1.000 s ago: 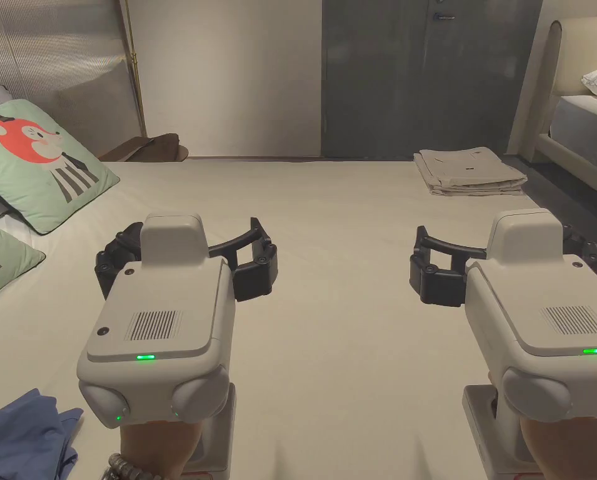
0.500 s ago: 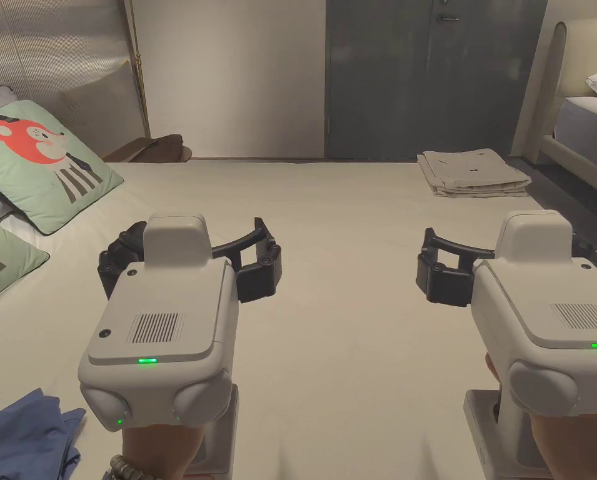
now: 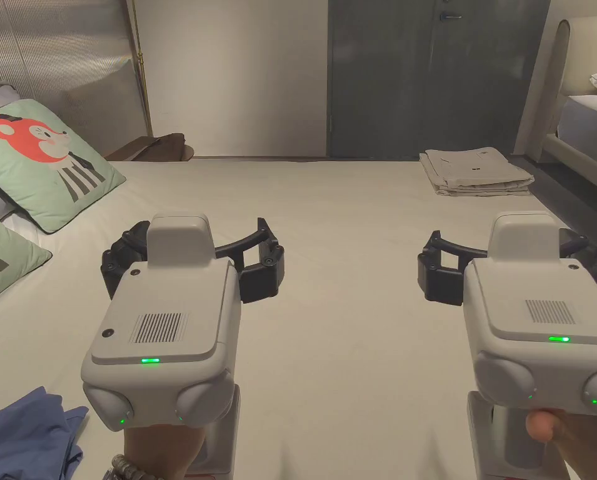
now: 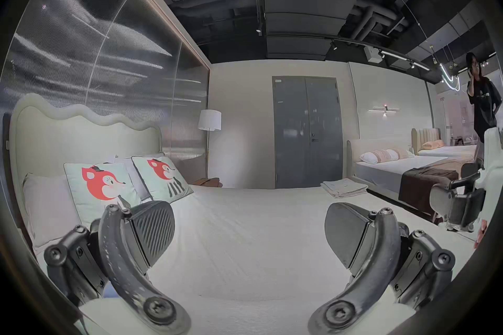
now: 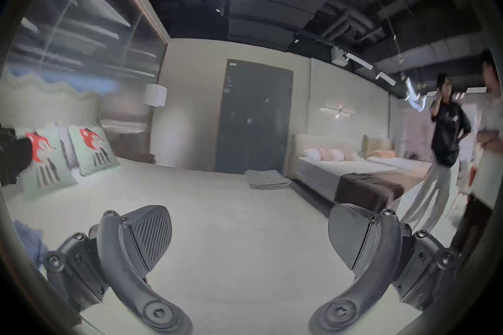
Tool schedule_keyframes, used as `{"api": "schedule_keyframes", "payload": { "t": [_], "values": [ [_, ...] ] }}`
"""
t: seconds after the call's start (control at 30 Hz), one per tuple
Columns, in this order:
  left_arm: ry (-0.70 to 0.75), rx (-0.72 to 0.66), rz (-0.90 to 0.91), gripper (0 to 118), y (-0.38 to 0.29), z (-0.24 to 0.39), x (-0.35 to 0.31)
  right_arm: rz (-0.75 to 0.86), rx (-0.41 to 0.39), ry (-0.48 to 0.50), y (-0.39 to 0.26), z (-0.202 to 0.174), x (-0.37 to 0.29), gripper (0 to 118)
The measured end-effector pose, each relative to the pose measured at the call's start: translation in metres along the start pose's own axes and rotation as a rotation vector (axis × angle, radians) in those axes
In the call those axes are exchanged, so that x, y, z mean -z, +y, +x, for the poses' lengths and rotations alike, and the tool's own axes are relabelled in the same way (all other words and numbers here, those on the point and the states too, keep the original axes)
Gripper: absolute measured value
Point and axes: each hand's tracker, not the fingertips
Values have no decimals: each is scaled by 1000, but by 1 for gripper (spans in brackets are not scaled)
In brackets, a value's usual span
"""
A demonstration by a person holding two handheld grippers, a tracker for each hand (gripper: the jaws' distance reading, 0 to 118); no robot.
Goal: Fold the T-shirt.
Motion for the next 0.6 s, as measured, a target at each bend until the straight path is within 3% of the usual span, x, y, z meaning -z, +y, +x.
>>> {"api": "schedule_keyframes", "payload": {
  "t": [0.07, 0.17, 0.27, 0.6],
  "values": [
    [2, -3, 0, 111, 0, -1, 0, -13, -4, 32, -1, -1, -1, 114],
    [0, -6, 0, 111, 1, 0, 1, -55, 83, 105, 0, 3, -3, 114],
    [-3, -2, -1, 111, 0, 1, 0, -31, 51, 88, 0, 1, -4, 114],
    [-1, 1, -1, 111, 0, -1, 0, -22, 68, 121, 4, 4, -1, 114]
  ]
}}
